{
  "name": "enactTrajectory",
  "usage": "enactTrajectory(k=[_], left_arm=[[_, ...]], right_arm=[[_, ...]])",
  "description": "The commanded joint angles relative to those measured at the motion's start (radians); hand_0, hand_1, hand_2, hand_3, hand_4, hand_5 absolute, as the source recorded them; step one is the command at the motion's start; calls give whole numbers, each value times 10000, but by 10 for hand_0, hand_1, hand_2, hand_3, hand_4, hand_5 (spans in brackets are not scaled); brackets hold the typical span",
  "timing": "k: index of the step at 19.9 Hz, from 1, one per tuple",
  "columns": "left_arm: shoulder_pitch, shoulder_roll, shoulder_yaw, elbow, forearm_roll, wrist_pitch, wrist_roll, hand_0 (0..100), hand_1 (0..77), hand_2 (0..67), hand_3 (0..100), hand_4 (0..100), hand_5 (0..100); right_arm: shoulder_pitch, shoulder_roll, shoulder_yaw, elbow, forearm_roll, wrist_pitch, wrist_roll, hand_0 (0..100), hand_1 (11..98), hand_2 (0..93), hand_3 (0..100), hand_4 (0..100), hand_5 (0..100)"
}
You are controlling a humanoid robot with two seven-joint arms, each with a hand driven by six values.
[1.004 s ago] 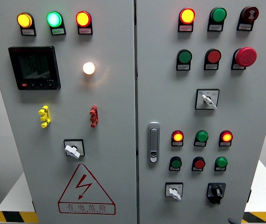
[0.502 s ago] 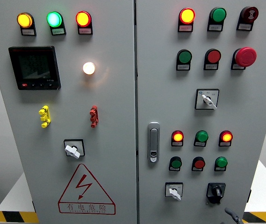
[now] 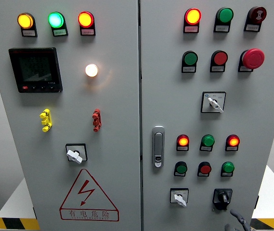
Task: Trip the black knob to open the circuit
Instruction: 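Raise the right hand up to the black rotary knob near the bottom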
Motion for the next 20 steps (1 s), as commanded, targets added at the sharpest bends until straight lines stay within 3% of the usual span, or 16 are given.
enactTrajectory(k=[1, 8, 20], left_arm=[[0, 0, 0, -1, 0, 0, -2, 0, 33, 128, 213, 67, 16], [0, 0, 0, -1, 0, 0, -2, 0, 34, 128, 213, 66, 16], [0, 0, 0, -1, 0, 0, -2, 0, 34, 128, 214, 66, 16]], right_arm=[[6, 8, 0, -4, 0, 0, 0, 759, 467, 57, 820, 830, 1000], [328, 8, -15, -19, 0, 0, -15, 764, 467, 55, 828, 846, 1000], [405, 8, -153, -188, 0, 0, -92, 771, 466, 55, 834, 860, 1000]])
